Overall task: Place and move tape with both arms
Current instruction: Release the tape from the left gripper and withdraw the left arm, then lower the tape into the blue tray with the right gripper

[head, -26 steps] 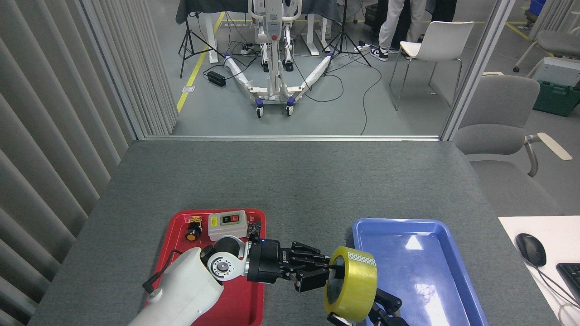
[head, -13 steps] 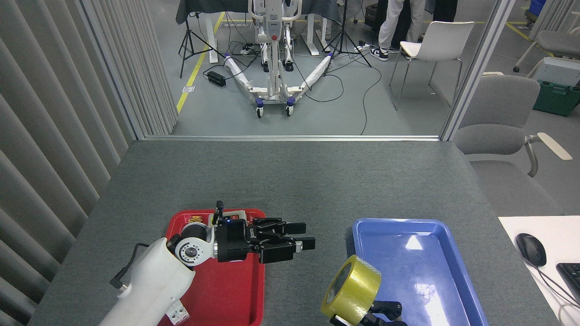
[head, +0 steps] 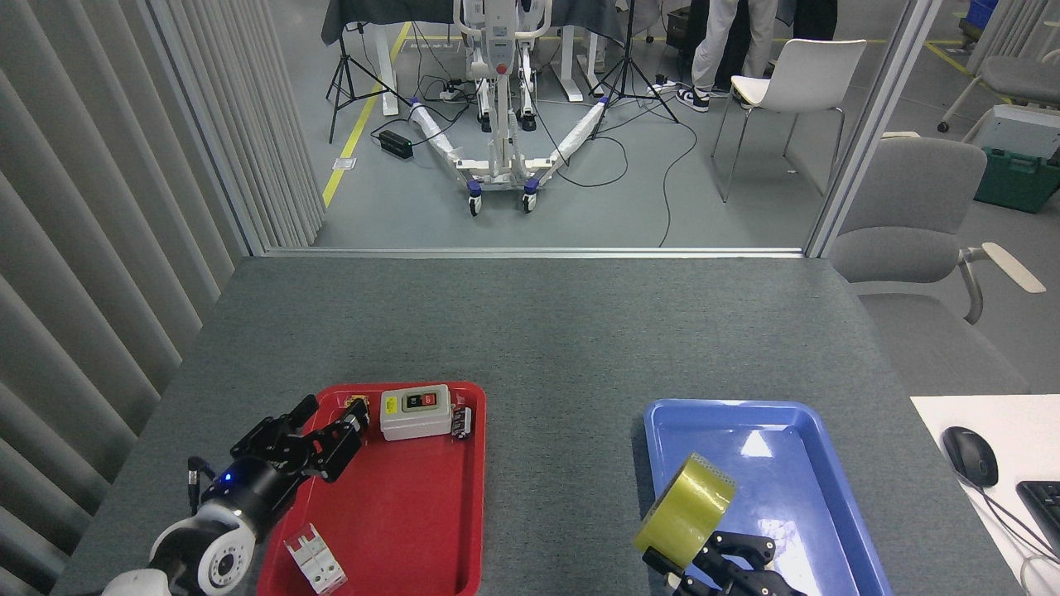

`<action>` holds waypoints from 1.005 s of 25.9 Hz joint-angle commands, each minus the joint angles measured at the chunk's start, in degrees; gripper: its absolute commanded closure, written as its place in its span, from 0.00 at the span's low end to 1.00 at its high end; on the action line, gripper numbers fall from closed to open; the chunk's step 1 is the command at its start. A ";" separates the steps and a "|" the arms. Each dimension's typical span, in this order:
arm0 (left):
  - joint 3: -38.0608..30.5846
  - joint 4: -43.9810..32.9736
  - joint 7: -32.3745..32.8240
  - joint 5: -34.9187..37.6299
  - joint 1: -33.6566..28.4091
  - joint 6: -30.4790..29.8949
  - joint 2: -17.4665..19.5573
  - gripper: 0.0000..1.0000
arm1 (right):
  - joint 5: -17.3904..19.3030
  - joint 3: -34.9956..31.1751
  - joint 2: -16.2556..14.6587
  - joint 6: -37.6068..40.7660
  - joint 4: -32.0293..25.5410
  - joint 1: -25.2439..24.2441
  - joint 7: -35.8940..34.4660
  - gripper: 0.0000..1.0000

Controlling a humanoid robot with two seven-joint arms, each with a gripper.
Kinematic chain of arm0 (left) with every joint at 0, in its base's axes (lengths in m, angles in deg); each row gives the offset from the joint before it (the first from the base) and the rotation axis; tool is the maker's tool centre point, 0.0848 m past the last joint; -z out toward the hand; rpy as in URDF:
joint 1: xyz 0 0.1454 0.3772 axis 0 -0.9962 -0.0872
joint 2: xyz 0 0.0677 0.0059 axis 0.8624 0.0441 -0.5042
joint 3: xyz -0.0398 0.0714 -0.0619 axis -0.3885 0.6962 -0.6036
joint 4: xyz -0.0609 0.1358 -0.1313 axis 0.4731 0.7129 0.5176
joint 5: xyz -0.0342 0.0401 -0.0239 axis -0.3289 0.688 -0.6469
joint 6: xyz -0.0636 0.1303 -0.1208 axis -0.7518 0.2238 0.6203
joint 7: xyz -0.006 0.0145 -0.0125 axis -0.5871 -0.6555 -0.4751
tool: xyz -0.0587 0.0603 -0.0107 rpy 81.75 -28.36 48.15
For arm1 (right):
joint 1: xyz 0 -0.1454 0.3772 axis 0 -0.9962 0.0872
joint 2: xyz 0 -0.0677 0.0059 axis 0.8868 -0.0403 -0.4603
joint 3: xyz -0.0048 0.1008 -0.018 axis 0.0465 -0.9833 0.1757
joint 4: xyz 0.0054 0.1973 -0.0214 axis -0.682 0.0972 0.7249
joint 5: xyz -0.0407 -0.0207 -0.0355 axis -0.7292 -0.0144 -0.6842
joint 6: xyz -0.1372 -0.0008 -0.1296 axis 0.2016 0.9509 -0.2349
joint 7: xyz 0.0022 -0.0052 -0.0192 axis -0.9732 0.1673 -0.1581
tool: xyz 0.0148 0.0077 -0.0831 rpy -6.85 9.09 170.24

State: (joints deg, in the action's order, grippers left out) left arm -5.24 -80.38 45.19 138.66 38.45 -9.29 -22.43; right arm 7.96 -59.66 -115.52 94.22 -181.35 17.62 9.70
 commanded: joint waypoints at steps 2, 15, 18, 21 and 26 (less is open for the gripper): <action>1.19 -6.52 -15.11 14.48 -7.78 12.83 -0.82 0.04 | 0.96 -2.62 -1.05 -10.33 -0.01 0.67 11.43 1.00; 1.46 -4.06 -15.20 12.81 -9.01 13.09 -2.49 0.01 | 15.11 -4.73 -4.39 -23.61 4.74 10.07 41.23 1.00; 1.55 -3.79 -14.23 12.72 -8.75 13.44 -0.91 0.01 | 15.20 -4.56 -4.30 -23.52 5.27 10.78 44.74 1.00; 1.55 -3.88 -14.23 12.63 -8.13 13.00 -0.29 0.01 | 15.20 -4.56 -4.12 -23.34 5.35 10.95 48.96 1.00; 1.63 -3.27 -14.23 12.11 -7.52 12.74 0.15 0.01 | 15.46 -4.12 -3.15 -24.13 5.44 12.80 58.46 1.00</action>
State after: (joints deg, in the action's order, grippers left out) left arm -3.68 -83.84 30.93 151.17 30.46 3.77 -22.68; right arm 23.18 -64.03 -119.24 70.60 -176.01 29.35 61.90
